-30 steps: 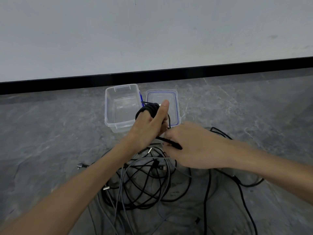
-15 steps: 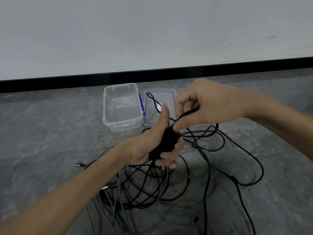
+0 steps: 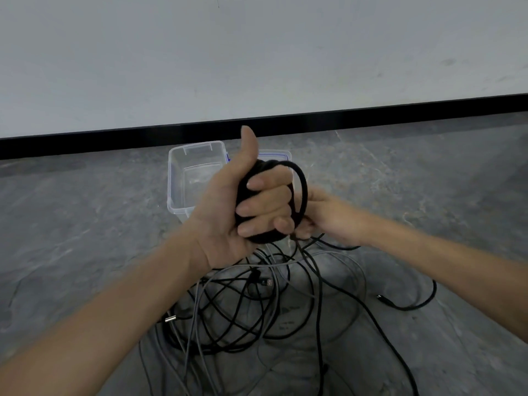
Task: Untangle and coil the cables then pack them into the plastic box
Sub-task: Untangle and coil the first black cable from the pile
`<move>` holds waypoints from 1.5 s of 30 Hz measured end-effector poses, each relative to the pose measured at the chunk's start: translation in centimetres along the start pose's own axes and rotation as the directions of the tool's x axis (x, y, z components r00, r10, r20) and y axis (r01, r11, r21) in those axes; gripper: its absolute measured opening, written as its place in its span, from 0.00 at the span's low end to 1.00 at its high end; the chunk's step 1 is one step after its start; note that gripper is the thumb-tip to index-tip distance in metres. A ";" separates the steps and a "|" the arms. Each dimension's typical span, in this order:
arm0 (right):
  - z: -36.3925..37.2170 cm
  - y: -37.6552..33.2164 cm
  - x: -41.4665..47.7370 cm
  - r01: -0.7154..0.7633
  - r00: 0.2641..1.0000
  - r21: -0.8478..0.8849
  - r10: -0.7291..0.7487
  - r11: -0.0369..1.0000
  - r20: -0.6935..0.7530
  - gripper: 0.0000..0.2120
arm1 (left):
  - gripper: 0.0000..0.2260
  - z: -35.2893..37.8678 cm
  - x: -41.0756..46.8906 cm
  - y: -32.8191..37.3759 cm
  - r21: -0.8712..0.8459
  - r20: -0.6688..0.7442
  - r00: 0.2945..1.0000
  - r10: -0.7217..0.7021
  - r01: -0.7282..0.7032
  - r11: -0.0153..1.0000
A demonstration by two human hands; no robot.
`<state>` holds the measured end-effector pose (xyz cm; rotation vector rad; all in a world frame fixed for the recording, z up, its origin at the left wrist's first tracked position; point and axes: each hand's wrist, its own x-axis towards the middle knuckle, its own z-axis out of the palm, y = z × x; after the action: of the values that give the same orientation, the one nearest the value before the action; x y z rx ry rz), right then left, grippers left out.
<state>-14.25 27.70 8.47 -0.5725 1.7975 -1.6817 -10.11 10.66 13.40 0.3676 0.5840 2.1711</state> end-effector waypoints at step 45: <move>1.6 -8.0 -2.3 0.318 0.948 -0.827 -0.178 0.464 0.264 0.07 | 0.39 -1.9 -0.6 -2.2 0.793 -0.408 0.911 0.053 0.325 0.516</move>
<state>-12.23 27.27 16.74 -1.4065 2.4760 -0.6852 -9.15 10.80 10.59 0.3711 1.8798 1.6299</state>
